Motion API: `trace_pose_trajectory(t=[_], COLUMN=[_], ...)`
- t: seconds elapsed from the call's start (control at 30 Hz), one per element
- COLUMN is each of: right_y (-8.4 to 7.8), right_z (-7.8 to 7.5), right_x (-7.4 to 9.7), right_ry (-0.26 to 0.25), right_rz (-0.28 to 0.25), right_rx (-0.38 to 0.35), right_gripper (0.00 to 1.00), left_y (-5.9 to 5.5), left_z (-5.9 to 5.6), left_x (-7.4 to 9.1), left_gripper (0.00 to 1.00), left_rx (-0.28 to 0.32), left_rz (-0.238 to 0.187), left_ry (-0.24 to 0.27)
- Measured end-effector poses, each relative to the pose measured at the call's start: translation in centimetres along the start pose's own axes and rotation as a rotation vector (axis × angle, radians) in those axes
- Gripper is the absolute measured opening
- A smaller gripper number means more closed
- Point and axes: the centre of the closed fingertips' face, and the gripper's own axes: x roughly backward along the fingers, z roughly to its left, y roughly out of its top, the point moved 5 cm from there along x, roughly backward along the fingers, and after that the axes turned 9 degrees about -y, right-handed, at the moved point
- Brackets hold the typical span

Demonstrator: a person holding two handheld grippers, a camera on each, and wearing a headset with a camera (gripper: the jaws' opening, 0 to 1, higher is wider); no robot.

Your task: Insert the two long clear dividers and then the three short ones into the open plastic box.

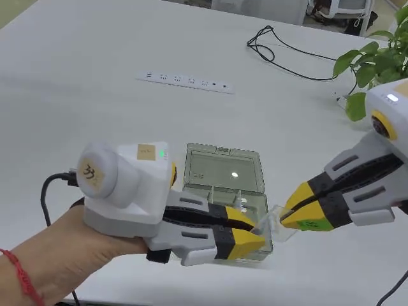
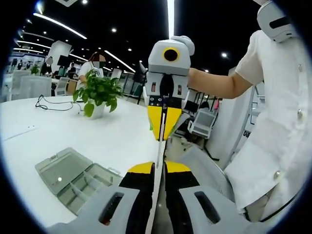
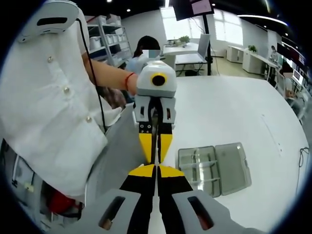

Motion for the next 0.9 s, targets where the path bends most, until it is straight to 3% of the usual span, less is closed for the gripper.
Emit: trace_pose_trajectory(t=[0.33,0.9], right_y=[-0.8,-3.5], right_z=[-1.2,-4.4], right_x=[0.6,-1.1], right_ry=[-0.057,-0.173], right_rz=[0.029,0.185], right_rx=[-0.003,0.075], right_gripper=[0.03,0.03], left_y=[-0.3,-1.6], left_z=[0.9,2.5], left_x=[1.8,4.6], left_gripper=[0.17,0.47], left_rx=[0.008,0.014], left_rz=[-0.006,0.017], left_ry=[0.076,0.192])
